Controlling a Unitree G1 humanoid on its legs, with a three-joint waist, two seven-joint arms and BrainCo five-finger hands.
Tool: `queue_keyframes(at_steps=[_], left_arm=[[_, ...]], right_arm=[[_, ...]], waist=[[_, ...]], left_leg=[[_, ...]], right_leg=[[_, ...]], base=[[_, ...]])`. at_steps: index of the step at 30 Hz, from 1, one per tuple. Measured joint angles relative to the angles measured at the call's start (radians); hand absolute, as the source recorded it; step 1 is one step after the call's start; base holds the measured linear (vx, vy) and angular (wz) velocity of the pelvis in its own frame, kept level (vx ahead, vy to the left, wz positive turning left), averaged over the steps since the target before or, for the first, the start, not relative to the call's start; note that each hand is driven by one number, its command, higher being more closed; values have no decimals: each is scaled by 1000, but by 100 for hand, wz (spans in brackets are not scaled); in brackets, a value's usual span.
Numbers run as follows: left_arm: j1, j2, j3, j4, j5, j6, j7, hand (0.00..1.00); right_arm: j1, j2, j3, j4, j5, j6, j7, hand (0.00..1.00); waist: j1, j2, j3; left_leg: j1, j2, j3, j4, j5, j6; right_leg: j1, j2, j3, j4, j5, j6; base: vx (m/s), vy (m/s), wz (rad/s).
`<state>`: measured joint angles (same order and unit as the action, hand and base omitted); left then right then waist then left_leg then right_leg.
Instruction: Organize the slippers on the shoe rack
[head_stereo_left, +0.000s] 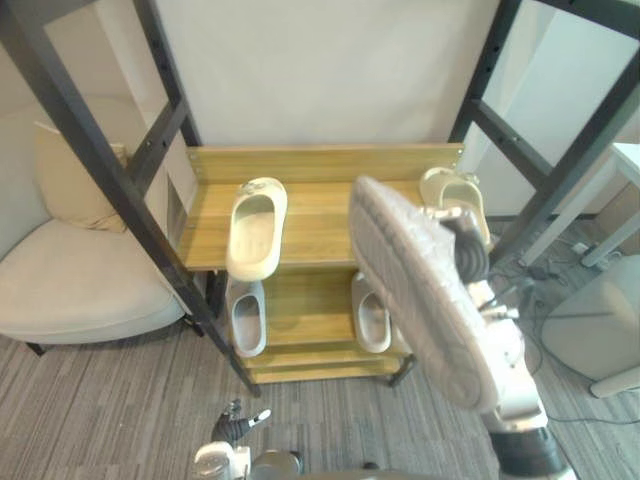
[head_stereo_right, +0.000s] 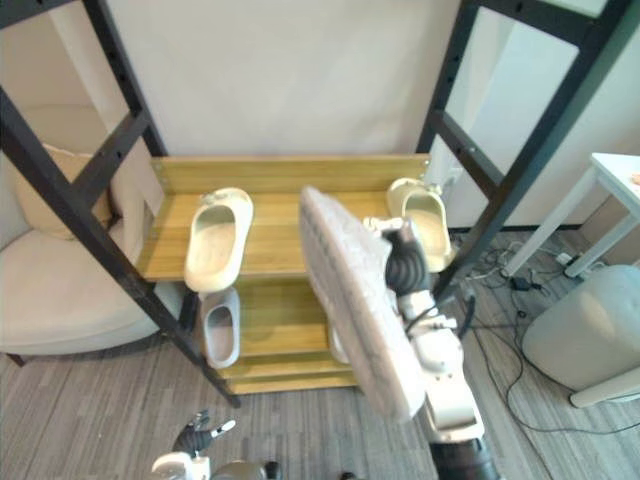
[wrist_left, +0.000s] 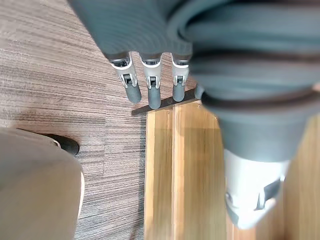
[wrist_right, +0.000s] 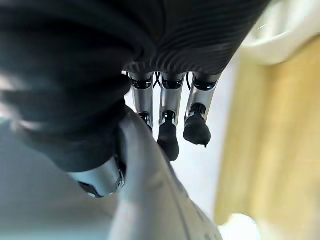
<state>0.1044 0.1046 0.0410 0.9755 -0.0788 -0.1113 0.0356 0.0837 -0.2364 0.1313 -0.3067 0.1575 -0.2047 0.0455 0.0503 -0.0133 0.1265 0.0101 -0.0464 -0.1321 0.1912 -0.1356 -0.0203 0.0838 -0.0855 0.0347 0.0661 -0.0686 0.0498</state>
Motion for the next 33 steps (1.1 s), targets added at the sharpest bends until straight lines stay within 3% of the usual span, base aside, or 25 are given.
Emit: queue_keyframes(at_steps=[8,10,12,13,17,20,26,28,33], left_arm=[[-3,0,-25,7,-1,-1,-2,0],[-6,-5,-28,-29,-2,0,0,0],[-8,-4,-28,-51,-6,-1,0,0],[-17,-5,-29,-74,-17,-3,1,0],[-32,-9,-29,-119,-54,-11,2,0],[-61,0,-27,-137,-83,-12,4,0],[-79,36,-26,-136,-85,4,29,0],[-82,28,-35,-120,-91,16,39,0],[-102,6,-39,-130,-102,21,52,0]], right_arm=[[123,0,47,109,-44,29,33,100],[104,-1,73,111,-50,34,27,100],[82,-1,88,111,-52,38,21,100],[37,-3,100,110,-71,39,14,100],[-46,-5,108,111,-80,39,-16,100],[-85,-19,109,111,-92,39,-47,100],[-207,-66,93,134,-144,39,-115,100],[-270,-85,70,136,-160,39,-144,100],[-414,-126,55,199,-187,39,-204,100]], waist=[[0,24,-9],[4,47,27],[6,46,50],[9,43,82],[17,47,137],[38,43,176],[71,27,266],[96,23,304],[133,21,337]], left_leg=[[-58,5,3,46,-28,1],[-151,19,8,203,-75,0],[-193,20,6,279,-97,1],[-244,16,4,371,-132,1],[-366,8,-1,559,-223,2],[-499,-12,-4,723,-286,7],[-706,-38,-24,933,-330,0],[-791,-56,-34,1016,-346,-7],[-944,-90,-61,1166,-367,-30]], right_leg=[[-51,8,2,29,-19,3],[-134,31,6,164,-63,8],[-177,38,6,251,-101,8],[-242,42,4,371,-150,7],[-378,46,2,590,-248,8],[-520,36,1,777,-325,11],[-714,21,-21,1001,-392,6],[-794,10,-32,1094,-421,5],[-934,-15,-60,1260,-476,1]], base=[[6,0,-1],[10,8,-8],[-24,-11,-3],[-52,-17,1],[-166,12,5],[-193,13,8],[-149,4,15],[-117,-7,22],[-96,-20,24]])
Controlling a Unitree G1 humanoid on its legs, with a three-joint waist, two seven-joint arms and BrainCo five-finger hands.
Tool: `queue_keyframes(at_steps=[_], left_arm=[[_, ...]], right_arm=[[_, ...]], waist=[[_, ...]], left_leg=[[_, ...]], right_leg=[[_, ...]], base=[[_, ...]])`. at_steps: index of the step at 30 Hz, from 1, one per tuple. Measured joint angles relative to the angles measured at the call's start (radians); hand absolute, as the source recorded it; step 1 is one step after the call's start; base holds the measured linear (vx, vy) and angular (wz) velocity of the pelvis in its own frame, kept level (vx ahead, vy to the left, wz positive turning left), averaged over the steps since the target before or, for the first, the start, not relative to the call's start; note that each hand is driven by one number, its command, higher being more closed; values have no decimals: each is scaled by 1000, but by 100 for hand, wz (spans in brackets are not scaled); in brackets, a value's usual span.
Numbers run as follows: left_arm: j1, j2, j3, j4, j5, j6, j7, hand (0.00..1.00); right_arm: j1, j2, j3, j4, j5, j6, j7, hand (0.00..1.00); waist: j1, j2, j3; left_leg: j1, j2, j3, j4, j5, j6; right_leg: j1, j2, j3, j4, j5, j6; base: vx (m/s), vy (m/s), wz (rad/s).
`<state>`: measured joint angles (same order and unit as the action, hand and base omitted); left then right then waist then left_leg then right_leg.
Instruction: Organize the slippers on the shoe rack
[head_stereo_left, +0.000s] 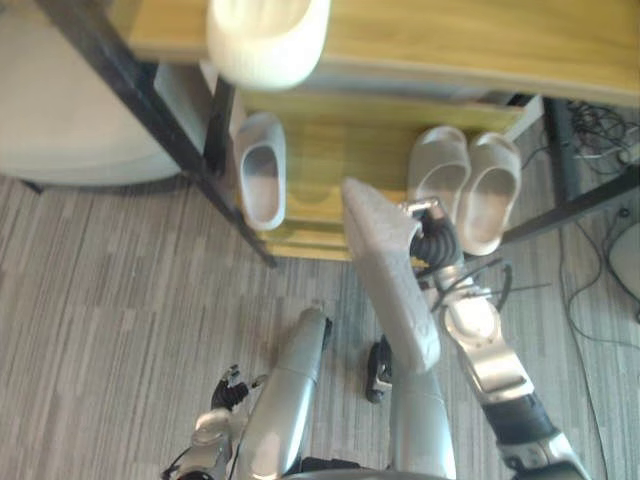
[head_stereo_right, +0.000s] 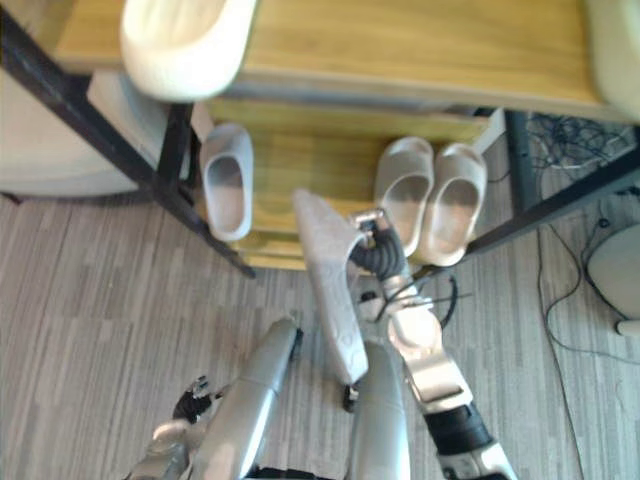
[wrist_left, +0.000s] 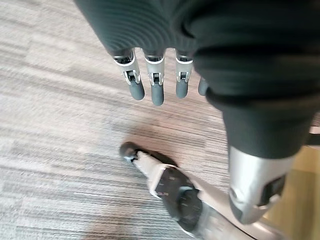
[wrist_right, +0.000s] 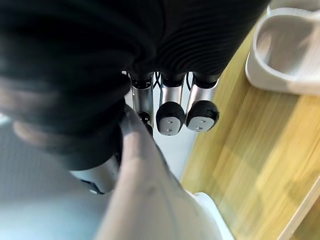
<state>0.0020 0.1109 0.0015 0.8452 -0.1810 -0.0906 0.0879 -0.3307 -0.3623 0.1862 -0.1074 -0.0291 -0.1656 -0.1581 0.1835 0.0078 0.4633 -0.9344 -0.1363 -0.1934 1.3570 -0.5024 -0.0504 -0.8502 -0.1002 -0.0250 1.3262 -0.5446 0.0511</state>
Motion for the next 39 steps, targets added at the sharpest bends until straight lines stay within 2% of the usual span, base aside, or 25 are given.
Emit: queue_keyframes(at_steps=[5,11,14,18,26,32,34,39], left_arm=[[-13,-8,0,-30,-11,-3,20,0],[-13,-9,0,-31,-17,-9,30,0],[-13,-9,0,-28,-17,-9,40,0],[-13,-12,0,-29,-17,-12,44,0],[-13,-14,1,-28,-17,-13,49,0],[-14,-16,0,-27,-16,-14,68,0],[-14,-22,-1,-26,-17,-14,79,0],[-23,-23,0,-8,-17,-14,88,0]], right_arm=[[-124,-77,-20,21,-23,0,-58,100],[-258,-135,-14,130,-61,10,-98,100],[-359,-196,23,217,-110,21,-129,100],[-474,-232,67,320,-173,39,-144,100],[-669,-267,159,495,-289,82,-168,100],[-773,-266,219,614,-417,129,-179,100],[-804,-259,222,650,-444,142,-188,100],[-854,-203,220,750,-481,188,-216,100]], waist=[[37,0,34],[49,-1,38],[55,0,38],[69,0,38],[83,1,37],[97,4,35],[99,13,28],[104,14,27]], left_leg=[[-124,-15,-10,74,-4,-16],[-158,-18,-29,75,8,-41],[-167,-18,-50,74,9,-58],[-167,-18,-63,70,16,-72],[-179,-18,-105,52,27,-98],[-188,-30,-129,39,36,-121],[-203,-31,-143,37,39,-126],[-205,-31,-159,24,48,-144]], right_leg=[[-124,-12,-15,98,-24,-9],[-160,-22,-34,120,-30,-21],[-167,-24,-58,128,-36,-36],[-172,-26,-73,140,-47,-55],[-181,-26,-114,141,-54,-74],[-191,-40,-139,151,-62,-96],[-202,-40,-154,150,-63,-98],[-203,-42,-172,152,-68,-113]], base=[[-77,-24,10],[-36,-53,10],[-7,-57,10],[-1,-72,8],[-8,-59,9],[-4,-48,13],[-4,-45,14],[7,-58,10]])
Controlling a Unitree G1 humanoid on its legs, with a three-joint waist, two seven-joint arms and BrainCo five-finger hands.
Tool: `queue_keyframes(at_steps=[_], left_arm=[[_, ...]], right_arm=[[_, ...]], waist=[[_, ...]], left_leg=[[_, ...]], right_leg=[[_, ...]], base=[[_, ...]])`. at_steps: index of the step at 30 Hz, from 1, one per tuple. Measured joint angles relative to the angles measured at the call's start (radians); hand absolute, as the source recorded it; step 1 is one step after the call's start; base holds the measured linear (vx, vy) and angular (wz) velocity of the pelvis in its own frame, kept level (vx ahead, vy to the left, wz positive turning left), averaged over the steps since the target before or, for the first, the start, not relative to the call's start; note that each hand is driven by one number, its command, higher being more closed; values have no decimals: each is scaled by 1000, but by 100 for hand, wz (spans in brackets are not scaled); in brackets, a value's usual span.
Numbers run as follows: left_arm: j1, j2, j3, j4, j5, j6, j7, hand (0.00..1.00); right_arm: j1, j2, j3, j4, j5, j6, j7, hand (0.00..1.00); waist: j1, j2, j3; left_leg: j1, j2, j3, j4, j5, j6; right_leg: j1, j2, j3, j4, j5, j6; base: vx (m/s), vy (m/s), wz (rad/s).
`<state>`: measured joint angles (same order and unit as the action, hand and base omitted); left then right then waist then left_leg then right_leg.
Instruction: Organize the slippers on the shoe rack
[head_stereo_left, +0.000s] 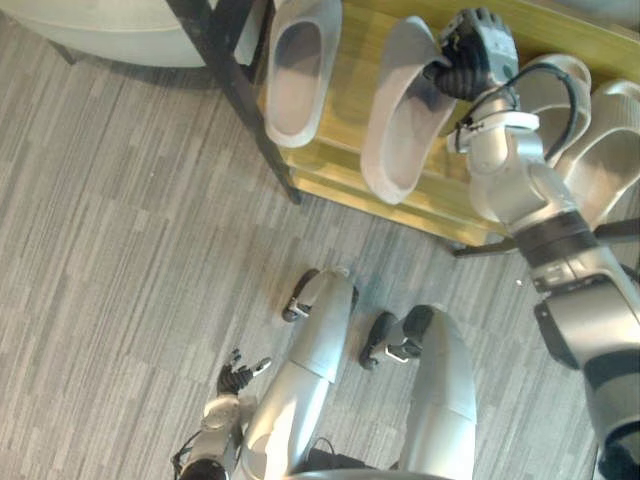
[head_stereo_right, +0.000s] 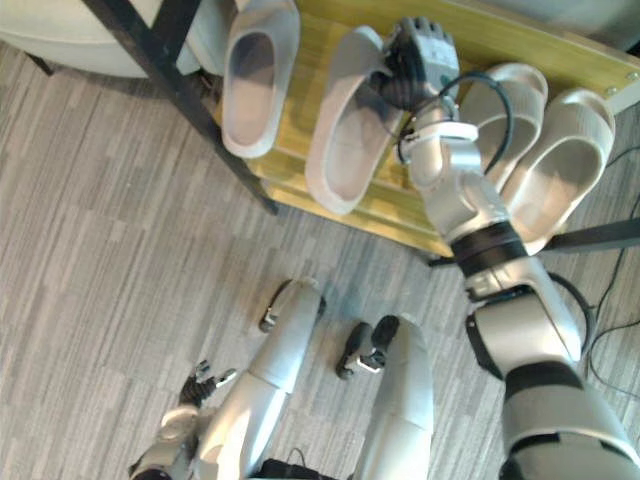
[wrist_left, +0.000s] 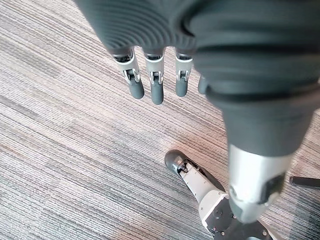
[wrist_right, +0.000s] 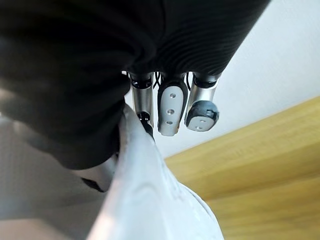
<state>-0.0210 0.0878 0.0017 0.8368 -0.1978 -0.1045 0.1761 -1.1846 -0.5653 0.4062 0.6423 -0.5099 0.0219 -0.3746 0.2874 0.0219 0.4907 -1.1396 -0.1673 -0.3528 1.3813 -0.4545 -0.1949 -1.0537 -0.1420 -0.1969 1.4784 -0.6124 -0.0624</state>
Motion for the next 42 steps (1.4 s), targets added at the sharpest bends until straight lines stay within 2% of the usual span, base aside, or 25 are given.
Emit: queue_keyframes(at_steps=[4,5,10,17,24,29,38,42], left_arm=[[0,-2,1,1,0,0,19,0],[0,-2,1,1,0,0,19,0],[0,-12,1,13,-1,-1,39,0],[-5,-14,1,18,-2,-12,45,0],[-6,-14,0,18,-3,-15,59,0],[-7,-14,0,16,-3,-15,59,0],[-7,-16,0,7,-4,-15,59,0],[-7,-16,1,7,-21,-15,60,0]], right_arm=[[-12,46,-10,52,-3,32,-40,100],[-15,56,-11,64,-3,43,-49,0],[-17,86,-14,98,-41,71,-101,0],[-26,114,-52,97,-51,94,-148,0],[-21,134,-63,73,-76,94,-161,0],[21,137,-129,-10,-67,94,-188,0],[115,185,-168,-86,11,84,-189,0],[179,218,-208,-152,99,64,-182,0]], waist=[[1,1,-6],[3,2,-9],[21,7,-40],[31,7,-41],[31,7,-40],[31,7,-40],[29,6,-40],[25,6,-40]], left_leg=[[0,1,-12,-7,1,-1],[0,1,-13,-9,1,-2],[-8,1,-19,-17,4,-7],[-9,-4,-31,-26,9,-17],[-4,-3,-31,-39,13,-25],[8,0,-29,-44,13,-25],[30,12,-18,-58,13,-25],[43,15,-11,-63,13,-25]], right_leg=[[0,0,-14,0,-4,-8],[-2,0,-15,0,-5,-11],[-13,-1,-20,0,-8,-18],[-12,-10,-34,0,-11,-22],[-11,-12,-34,-5,-11,-22],[2,-10,-33,-14,-10,-23],[22,2,-21,-36,-6,-17],[34,3,-17,-46,-4,-16]], base=[[4,-49,6],[-4,-48,3],[-2,-25,2],[2,-14,5],[-1,-5,2],[0,0,0],[4,13,-3],[8,14,-3]])
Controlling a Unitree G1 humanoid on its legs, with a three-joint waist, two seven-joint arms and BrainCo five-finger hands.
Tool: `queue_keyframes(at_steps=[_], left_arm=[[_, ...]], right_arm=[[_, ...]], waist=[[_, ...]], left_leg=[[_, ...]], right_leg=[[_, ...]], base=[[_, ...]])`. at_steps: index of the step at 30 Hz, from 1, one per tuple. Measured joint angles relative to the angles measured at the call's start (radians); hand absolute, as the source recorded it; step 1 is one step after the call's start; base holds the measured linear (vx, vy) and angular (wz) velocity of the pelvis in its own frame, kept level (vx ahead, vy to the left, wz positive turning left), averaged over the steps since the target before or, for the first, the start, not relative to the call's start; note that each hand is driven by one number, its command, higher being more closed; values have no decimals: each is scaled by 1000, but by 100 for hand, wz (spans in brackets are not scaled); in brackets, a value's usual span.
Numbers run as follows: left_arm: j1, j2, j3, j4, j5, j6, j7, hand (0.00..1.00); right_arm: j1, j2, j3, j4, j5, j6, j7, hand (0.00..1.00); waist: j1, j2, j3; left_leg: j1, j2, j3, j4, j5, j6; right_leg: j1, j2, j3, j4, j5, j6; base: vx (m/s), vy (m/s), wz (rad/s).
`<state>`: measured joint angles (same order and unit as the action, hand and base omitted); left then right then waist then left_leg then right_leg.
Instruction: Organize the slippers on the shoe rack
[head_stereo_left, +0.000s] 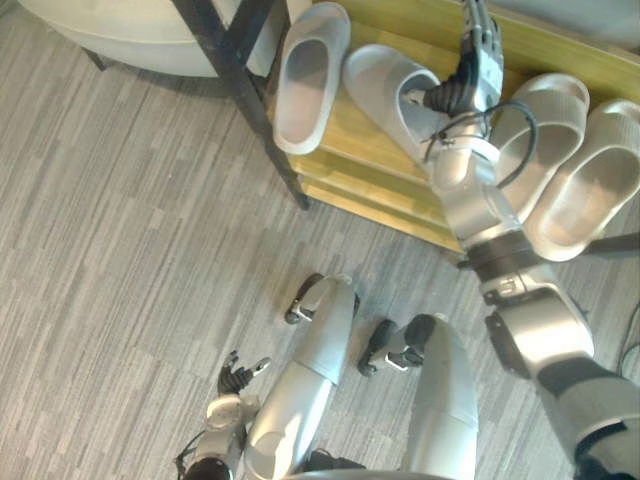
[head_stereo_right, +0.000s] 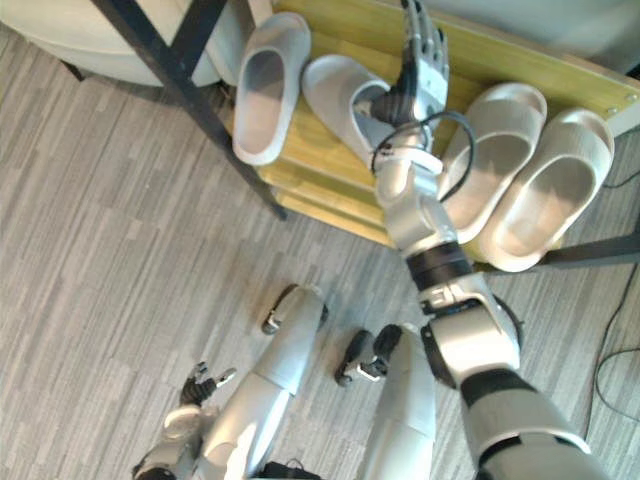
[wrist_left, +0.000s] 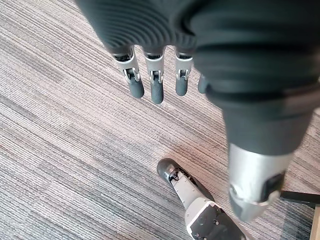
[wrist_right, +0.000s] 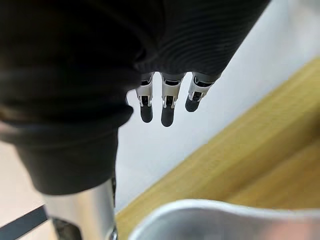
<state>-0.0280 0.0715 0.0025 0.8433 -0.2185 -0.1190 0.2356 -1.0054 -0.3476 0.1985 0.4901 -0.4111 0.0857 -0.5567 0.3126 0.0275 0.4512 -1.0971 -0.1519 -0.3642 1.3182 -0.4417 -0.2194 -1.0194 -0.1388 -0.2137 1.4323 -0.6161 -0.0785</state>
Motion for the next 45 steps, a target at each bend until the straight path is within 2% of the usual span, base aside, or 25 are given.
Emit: queue_keyframes(at_steps=[3,5,9,13,23,29,35,40,45], left_arm=[[0,0,3,-1,0,0,0,0],[0,-3,11,-1,-1,0,0,0],[0,-5,21,-1,0,2,-2,0],[0,-4,44,-1,0,2,-3,0],[0,-4,59,1,-1,9,-3,0],[0,-4,61,2,-1,16,-4,0],[0,-13,88,3,-1,18,-4,0],[-3,-14,95,4,-1,23,-4,0],[-22,-18,97,3,-1,25,-2,0]], right_arm=[[42,40,-20,-17,78,-24,11,0],[74,72,-47,-41,182,-45,36,0],[122,117,-76,-43,317,-86,67,0],[156,149,-86,-43,381,-106,87,0],[174,160,-121,-41,492,-147,122,0],[186,163,-124,-43,490,-156,119,0],[234,218,-154,-89,506,-178,119,0],[264,271,-150,-126,572,-197,124,0],[270,312,-135,-131,589,-200,125,0]], waist=[[-5,-2,1],[-6,-4,2],[-11,-8,5],[-13,-26,15],[-31,-33,21],[-31,-33,21],[-36,-33,21],[-41,-33,21],[-43,-33,21]], left_leg=[[11,2,2,-8,0,0],[13,3,7,-10,0,0],[14,7,9,-10,0,1],[17,17,17,-14,0,1],[18,18,24,-14,-1,1],[20,19,24,-13,-1,2],[21,21,25,-12,-1,2],[23,24,27,-13,-1,4],[32,24,32,-15,-2,6]], right_leg=[[10,2,3,-8,3,6],[11,2,7,-9,3,7],[11,6,11,-12,6,12],[11,13,18,-18,8,17],[13,14,24,-23,11,22],[15,15,24,-24,11,22],[16,18,25,-28,14,27],[20,21,28,-35,17,34],[29,21,32,-39,18,35]], base=[[0,0,0],[0,0,0],[7,14,-3],[10,20,-8],[1,1,0],[0,0,0],[1,2,-1],[6,9,-2],[0,0,0]])
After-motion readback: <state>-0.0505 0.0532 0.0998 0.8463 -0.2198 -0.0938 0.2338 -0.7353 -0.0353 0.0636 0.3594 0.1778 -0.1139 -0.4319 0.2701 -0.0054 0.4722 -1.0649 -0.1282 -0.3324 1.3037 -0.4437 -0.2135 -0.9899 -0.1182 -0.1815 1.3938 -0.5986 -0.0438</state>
